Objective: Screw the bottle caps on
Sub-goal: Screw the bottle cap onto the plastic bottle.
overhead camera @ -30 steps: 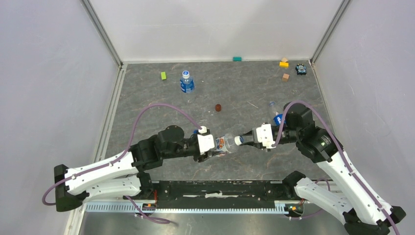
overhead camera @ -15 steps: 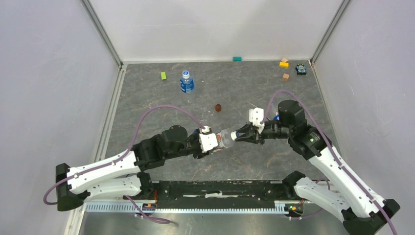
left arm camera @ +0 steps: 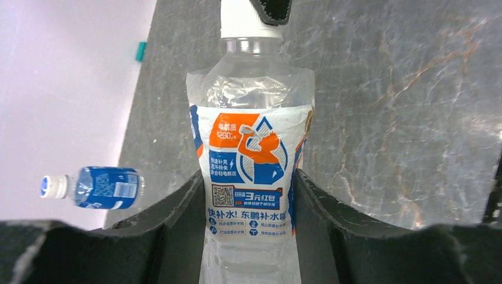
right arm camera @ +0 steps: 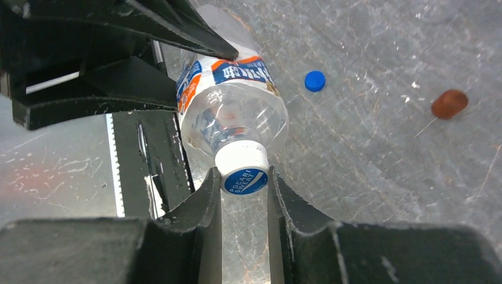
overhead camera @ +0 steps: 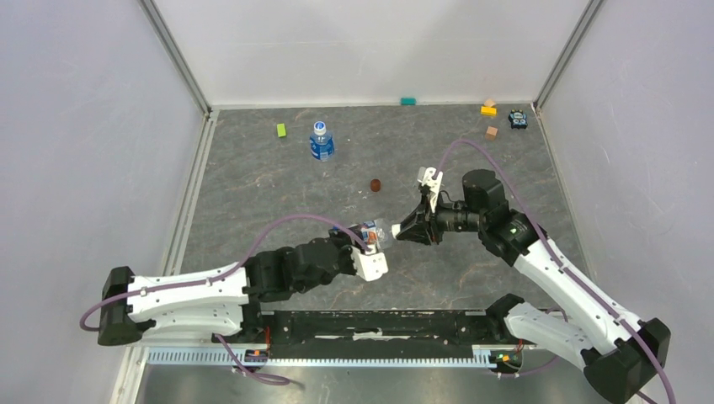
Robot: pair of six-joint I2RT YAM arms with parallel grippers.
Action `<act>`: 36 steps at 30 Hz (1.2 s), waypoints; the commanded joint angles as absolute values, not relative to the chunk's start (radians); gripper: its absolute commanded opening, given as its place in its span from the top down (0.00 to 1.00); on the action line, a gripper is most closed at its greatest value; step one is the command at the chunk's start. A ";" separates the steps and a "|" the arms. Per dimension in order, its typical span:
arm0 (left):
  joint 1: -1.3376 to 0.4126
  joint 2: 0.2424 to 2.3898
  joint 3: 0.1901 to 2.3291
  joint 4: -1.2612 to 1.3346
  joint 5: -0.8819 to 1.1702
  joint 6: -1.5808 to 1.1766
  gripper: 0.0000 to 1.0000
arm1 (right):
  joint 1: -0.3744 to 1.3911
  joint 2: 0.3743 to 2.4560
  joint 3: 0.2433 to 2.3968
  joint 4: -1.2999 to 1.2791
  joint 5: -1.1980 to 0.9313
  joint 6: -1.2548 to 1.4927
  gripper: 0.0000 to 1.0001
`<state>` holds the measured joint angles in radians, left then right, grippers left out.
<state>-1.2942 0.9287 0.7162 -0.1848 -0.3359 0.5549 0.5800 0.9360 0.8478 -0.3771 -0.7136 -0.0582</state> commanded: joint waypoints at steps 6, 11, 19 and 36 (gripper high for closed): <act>-1.453 1.028 0.671 0.233 -0.577 0.834 0.98 | 0.570 0.968 0.786 -0.203 -0.723 0.157 1.00; -1.438 1.022 0.644 0.239 -0.618 0.735 0.98 | 0.568 0.924 0.800 -0.196 -0.667 0.094 0.81; -1.307 0.884 0.553 0.238 -0.514 0.437 0.98 | 0.568 0.801 0.782 -0.111 -0.484 0.120 0.31; -1.271 0.992 0.572 0.435 -0.424 0.243 0.97 | 0.567 0.756 0.538 0.443 -0.479 0.478 0.25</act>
